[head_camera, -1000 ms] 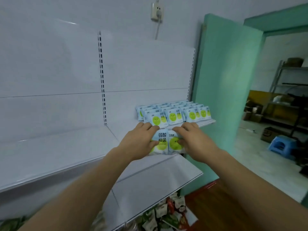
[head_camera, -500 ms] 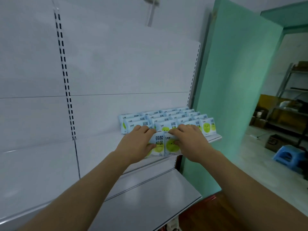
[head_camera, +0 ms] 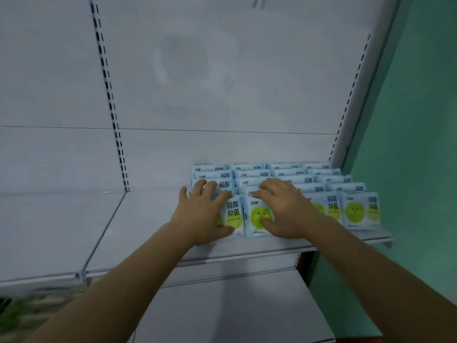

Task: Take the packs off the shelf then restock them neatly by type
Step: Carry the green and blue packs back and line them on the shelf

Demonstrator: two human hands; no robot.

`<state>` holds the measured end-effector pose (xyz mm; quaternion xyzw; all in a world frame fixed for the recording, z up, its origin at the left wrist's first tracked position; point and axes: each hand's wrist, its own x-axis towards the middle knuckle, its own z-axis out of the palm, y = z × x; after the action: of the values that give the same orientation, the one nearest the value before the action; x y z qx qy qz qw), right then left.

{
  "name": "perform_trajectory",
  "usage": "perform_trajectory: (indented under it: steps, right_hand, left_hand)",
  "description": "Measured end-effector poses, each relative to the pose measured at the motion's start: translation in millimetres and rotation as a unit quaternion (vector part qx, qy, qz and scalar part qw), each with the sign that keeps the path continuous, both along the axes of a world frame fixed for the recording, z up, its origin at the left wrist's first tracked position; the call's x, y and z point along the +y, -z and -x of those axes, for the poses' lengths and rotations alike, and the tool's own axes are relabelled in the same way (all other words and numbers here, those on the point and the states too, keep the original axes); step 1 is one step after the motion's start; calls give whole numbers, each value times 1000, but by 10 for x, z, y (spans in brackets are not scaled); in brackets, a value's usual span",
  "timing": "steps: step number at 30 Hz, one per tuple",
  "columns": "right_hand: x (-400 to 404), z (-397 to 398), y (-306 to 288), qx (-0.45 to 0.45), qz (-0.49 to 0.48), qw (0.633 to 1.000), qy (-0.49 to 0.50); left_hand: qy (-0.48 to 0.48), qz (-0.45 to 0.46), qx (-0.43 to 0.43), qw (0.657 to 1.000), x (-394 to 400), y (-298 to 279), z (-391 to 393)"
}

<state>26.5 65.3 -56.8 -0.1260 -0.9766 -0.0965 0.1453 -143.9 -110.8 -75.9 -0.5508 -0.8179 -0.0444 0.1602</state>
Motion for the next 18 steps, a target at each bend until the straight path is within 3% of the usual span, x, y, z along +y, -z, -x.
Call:
perform_trajectory:
  steps: [5,12,18]
  right_hand:
    - [76,-19,-19,-111,-24,993,37]
    - [154,-34,53,-93,-44,995,3]
    - [124,-46,-28,-116,-5,993,14]
  left_hand:
    - [-43,43,-64,996,50,-144,-29]
    - [-28,32,-45,998,144,-110,-70]
    - [-29,5,-17,999,132,-122,-19]
